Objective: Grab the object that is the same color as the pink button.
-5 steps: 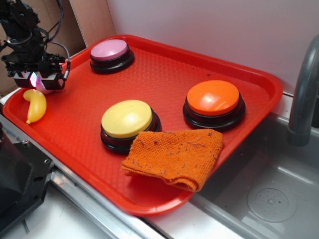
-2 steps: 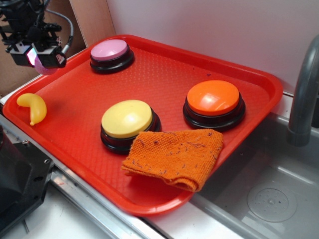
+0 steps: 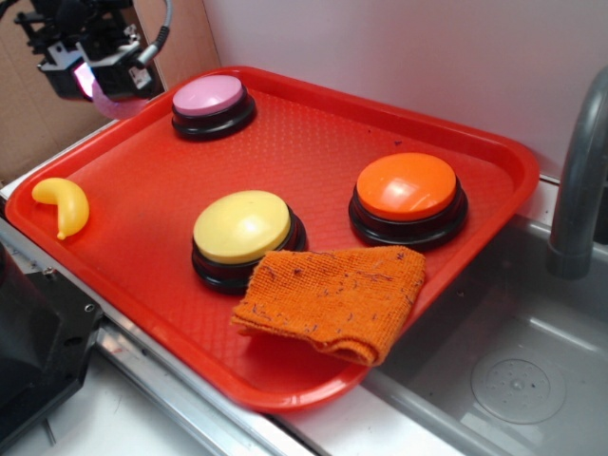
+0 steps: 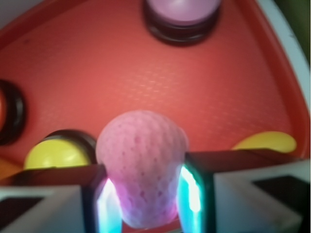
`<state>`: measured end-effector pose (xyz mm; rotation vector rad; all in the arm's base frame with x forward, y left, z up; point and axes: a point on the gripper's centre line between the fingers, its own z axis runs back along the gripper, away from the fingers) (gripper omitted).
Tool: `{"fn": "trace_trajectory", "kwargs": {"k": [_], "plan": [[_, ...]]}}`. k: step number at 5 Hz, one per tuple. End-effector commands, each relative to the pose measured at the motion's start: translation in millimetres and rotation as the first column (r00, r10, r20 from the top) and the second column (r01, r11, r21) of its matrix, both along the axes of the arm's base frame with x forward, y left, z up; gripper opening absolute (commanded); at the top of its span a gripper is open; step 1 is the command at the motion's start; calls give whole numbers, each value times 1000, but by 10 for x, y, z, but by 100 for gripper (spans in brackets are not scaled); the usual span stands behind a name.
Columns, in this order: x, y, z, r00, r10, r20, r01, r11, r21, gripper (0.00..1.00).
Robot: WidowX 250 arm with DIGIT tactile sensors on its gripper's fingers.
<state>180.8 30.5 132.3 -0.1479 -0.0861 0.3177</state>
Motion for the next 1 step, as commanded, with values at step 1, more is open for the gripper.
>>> {"fn": "trace_trajectory", "kwargs": {"k": [1], "plan": [[101,-105,188,997,-77,5,77,994,76,0]]}}
